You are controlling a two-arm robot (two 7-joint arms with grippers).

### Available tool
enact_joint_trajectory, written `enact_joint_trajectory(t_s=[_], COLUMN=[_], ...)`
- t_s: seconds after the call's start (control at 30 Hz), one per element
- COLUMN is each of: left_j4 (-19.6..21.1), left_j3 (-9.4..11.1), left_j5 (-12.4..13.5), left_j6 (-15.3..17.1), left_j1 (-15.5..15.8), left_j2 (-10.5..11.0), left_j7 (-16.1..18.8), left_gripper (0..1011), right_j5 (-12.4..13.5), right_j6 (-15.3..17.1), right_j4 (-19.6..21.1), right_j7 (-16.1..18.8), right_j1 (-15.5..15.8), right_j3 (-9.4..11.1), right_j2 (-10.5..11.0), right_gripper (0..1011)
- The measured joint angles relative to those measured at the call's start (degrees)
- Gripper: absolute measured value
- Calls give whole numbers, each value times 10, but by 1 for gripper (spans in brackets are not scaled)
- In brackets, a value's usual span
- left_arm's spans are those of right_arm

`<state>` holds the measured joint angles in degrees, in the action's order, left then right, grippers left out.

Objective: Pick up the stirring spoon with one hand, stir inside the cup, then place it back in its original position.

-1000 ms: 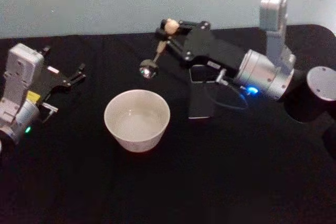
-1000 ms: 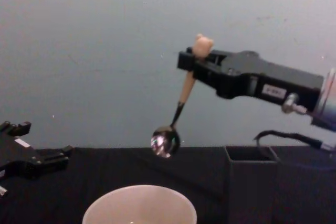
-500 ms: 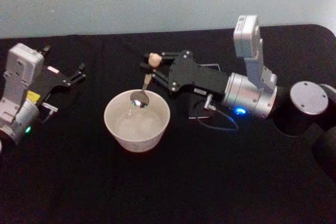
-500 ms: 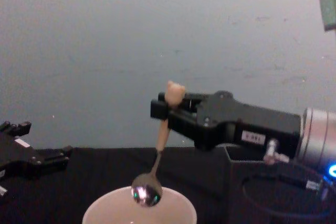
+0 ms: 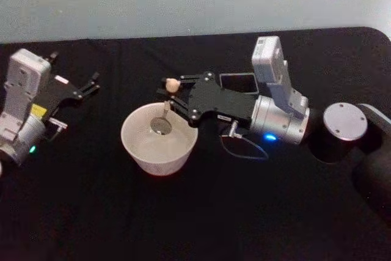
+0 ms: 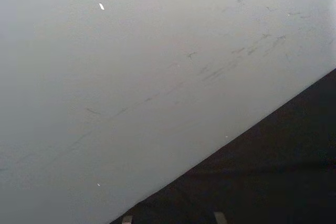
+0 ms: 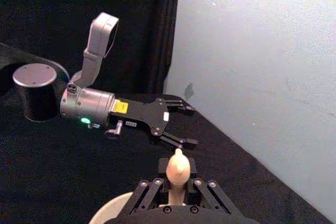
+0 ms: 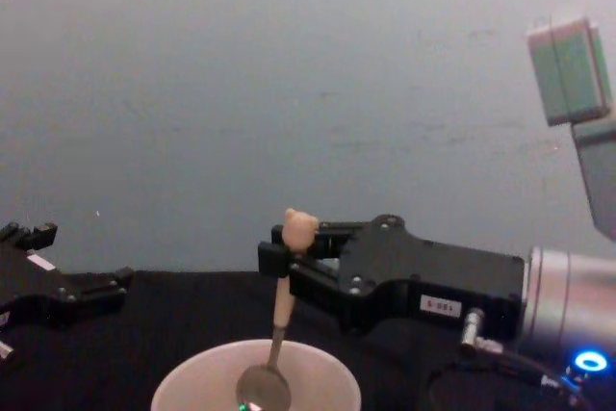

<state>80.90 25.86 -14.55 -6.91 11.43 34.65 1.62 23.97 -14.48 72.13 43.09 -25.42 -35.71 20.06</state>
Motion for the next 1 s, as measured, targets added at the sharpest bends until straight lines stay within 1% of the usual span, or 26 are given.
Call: enact_joint_trajectory(t_s=[0.57,1.0], left_j4=[0,0], left_j3=[0,0], left_j5=[0,0], left_j6=[0,0], left_j1=[0,0], left_j2=[0,0], left_j7=[0,0], left_gripper=[1001,1001], right_j5=[-45,-61], right_j6=[-20,-22], right_j4=[-39,-45], right_j7=[-22,-28], right_j1=[-8,-9], right_j3=[-5,-1], right_j2=[-25,-29], right_gripper=[174,174])
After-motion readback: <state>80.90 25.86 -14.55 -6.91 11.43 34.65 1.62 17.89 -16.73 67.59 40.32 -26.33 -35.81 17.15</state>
